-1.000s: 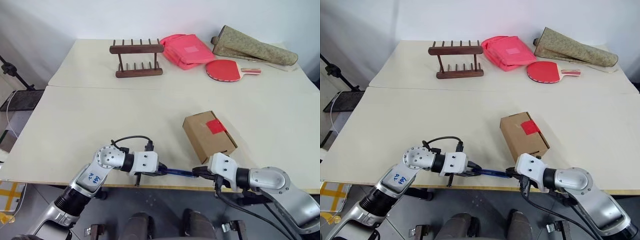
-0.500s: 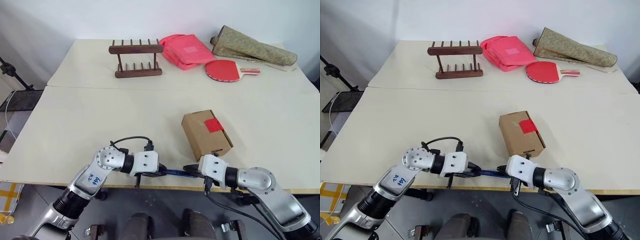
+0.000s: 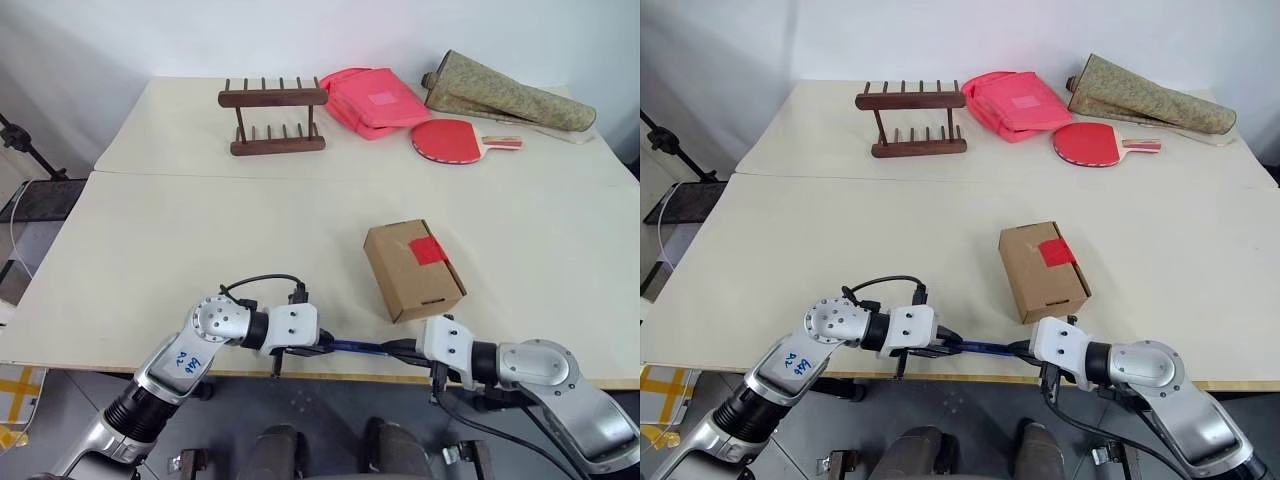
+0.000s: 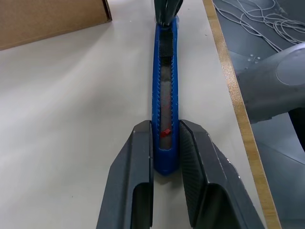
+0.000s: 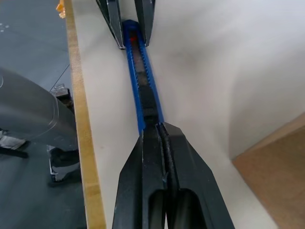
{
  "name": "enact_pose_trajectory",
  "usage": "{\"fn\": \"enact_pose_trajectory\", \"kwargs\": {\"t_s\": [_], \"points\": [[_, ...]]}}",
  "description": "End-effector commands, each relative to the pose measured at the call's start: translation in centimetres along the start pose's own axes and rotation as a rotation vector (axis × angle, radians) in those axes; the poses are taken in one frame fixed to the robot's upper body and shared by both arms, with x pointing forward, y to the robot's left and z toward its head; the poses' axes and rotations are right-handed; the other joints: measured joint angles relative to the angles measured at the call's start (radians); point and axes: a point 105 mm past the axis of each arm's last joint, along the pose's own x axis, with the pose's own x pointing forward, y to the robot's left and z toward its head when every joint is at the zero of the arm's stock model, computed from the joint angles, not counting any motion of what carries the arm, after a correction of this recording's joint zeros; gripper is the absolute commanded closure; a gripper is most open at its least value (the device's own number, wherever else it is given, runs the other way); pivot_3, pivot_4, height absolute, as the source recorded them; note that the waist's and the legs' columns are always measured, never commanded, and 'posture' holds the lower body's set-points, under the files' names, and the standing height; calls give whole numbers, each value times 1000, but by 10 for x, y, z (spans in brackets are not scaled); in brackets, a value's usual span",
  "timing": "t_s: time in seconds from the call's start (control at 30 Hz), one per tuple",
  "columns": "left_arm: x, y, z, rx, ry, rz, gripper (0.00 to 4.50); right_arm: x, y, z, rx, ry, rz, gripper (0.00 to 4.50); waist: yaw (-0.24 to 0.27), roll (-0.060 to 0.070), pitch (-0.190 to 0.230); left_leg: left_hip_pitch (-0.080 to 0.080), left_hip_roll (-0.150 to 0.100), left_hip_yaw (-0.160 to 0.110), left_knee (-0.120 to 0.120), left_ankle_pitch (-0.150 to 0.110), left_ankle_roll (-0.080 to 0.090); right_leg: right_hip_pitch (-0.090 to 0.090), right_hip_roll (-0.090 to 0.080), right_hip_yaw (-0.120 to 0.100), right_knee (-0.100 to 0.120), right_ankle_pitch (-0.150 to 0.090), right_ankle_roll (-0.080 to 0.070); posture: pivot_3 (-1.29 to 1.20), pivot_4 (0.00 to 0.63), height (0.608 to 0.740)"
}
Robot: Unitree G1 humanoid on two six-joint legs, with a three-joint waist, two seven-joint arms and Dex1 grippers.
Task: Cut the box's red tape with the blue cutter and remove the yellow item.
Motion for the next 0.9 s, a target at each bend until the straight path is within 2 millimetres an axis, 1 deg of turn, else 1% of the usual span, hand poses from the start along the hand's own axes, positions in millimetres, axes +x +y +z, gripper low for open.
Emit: {"fn": "enact_pose_trajectory", "kwargs": {"t_s": [0.03, 0.2, 0.3, 0.43, 0.5, 0.57, 0.6, 0.63, 0.67, 0.7, 0.8, 0.83, 0.87, 0.9], "points": [[7, -11, -11, -38, 41, -36, 4063, 6, 9, 1, 5, -12, 41, 4428, 0, 0, 0, 0, 0, 0, 0, 0, 0, 0, 0, 0, 0, 0, 0, 0, 150, 740], [7, -9, -10, -34, 39, -35, 4063, 20, 11, 1, 20, -28, 47, 4428, 0, 0, 0, 0, 0, 0, 0, 0, 0, 0, 0, 0, 0, 0, 0, 0, 150, 740], [7, -9, -10, -34, 41, -34, 4063, 30, 13, 5, 22, -44, 58, 4428, 0, 0, 0, 0, 0, 0, 0, 0, 0, 0, 0, 0, 0, 0, 0, 0, 150, 740], [5, -9, -10, -34, 44, -33, 4063, 34, 13, 13, 41, -82, 39, 4428, 0, 0, 0, 0, 0, 0, 0, 0, 0, 0, 0, 0, 0, 0, 0, 0, 150, 740], [3, -8, -10, -22, 41, -23, 4063, 26, 9, 19, 70, -121, 10, 4428, 1, 0, 0, 0, 0, 0, 0, 0, 0, 0, 0, 0, 0, 0, 0, 0, 150, 740], [-1, -7, -10, 8, 33, -7, 4063, 13, 4, 29, 161, -202, -26, 4428, 0, 0, 0, 0, 0, -1, 0, 0, 0, 0, 0, 0, 0, 0, 0, 0, 150, 740], [-6, -2, -8, 63, 3, 37, 4063, -2, 4, 41, 256, -295, -30, 4428, 1, 0, 0, 0, 0, -1, 0, 0, 0, 0, 0, 0, 0, 0, 0, 0, 150, 740], [-10, 1, -6, 103, -19, 69, 4063, -13, 5, 49, 318, -357, -25, 4061, -1, 1, 1, -1, 0, -1, 0, 0, -1, -1, 0, 0, 0, 0, 0, 0, 150, 740], [-15, 3, -3, 150, -50, 101, 4063, -21, 8, 52, 401, -379, -11, 3855, -1, 2, 1, -1, 0, -2, -1, -1, -1, -2, 0, 0, 0, 0, 0, 0, 150, 740], [-18, 4, -2, 181, -71, 120, 4063, -26, 11, 53, 455, -383, 1, 3518, -3, 2, 1, -1, 1, -2, -1, -1, -1, -2, -1, 0, 1, 0, 0, 0, 150, 740], [-28, 3, 1, 288, -120, 152, 4063, -35, 14, 44, 612, -322, -13, 2518, -7, 2, 2, -1, 4, -2, -1, -2, -2, -2, -1, 0, 0, 0, 0, 0, 150, 740], [-32, 2, 2, 325, -139, 160, 4063, -36, 16, 38, 676, -272, -15, 2212, -7, 2, 2, -1, 4, -2, -1, -2, -3, -2, -2, 1, 0, 0, -1, 0, 150, 740], [-34, 1, 3, 348, -151, 165, 4063, -37, 18, 33, 718, -237, -15, 1808, -8, 2, 2, -1, 6, -2, -1, -2, -3, -2, -3, 2, 0, -1, -1, 0, 150, 740], [-36, 1, 5, 367, -174, 176, 4063, -36, 23, 29, 815, -203, 12, 1482, -8, 2, 2, -1, 6, -2, -1, -3, -4, -2, -4, 2, 0, -1, -2, 0, 150, 740]]}}
